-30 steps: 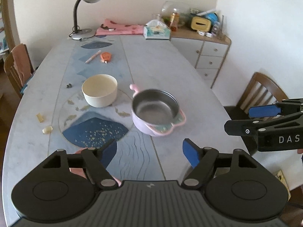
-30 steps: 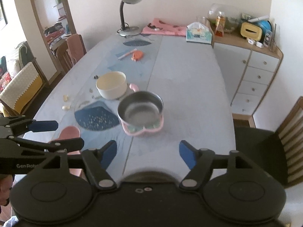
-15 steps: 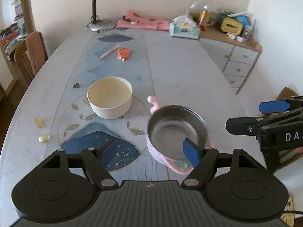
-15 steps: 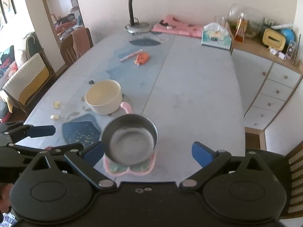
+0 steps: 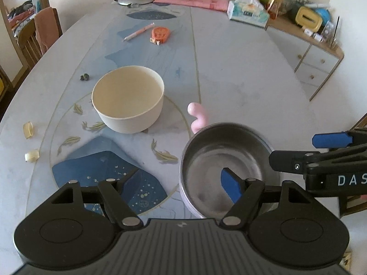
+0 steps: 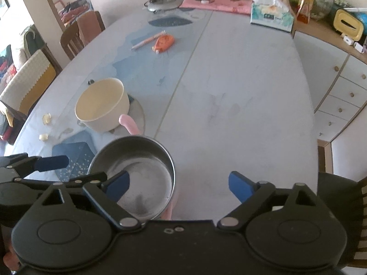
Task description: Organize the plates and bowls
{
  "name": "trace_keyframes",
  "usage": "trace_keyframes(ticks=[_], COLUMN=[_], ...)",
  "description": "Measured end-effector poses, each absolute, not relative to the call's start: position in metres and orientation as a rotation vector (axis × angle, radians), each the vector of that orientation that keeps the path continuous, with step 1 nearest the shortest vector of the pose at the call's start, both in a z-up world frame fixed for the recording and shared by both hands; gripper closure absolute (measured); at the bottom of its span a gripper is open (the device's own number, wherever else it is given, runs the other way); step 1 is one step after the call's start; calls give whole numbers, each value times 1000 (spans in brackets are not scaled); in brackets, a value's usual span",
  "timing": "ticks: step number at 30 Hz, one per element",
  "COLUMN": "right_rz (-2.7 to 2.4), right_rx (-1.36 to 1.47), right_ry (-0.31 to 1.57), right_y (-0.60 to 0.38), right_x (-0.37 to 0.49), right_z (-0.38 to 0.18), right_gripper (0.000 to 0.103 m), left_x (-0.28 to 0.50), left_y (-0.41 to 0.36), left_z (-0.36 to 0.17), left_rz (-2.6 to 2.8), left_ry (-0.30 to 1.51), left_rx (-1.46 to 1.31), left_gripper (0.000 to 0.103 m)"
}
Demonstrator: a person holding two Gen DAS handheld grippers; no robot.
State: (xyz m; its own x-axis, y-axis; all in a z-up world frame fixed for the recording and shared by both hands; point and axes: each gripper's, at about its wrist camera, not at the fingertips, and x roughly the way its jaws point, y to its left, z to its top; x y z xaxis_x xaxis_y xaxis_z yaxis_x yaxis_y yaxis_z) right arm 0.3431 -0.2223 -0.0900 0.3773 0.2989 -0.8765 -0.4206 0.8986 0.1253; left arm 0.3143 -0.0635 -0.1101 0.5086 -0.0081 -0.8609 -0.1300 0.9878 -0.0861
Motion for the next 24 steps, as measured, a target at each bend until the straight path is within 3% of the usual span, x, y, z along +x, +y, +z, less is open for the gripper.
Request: trace_keyframes(ticks=[4,8,14,16,24], right_rz=[465,469,486,495,483], right_rx=[-126,-131,-144,-147,-157], right_ry=[1111,1127,1140,1144,1139], right_y=[-220,-218,-212,-211,-211], right_x=[350,353,352,352,347], right_z=[-98,-104,-108,-108,-107], right_gripper=[23,29,53,65,91], left_x=[320,324,325,326,327], left_y=[-63,-66,-70,-70,-67], left_z=[-117,-123,-127,-127,-126], left_rz=[78,68,55,57,78], left_ry=[1054,1072,1091,1095,1109], left_rx=[-148,-151,-151,-155,-164], left_gripper=[28,44,71,75,93])
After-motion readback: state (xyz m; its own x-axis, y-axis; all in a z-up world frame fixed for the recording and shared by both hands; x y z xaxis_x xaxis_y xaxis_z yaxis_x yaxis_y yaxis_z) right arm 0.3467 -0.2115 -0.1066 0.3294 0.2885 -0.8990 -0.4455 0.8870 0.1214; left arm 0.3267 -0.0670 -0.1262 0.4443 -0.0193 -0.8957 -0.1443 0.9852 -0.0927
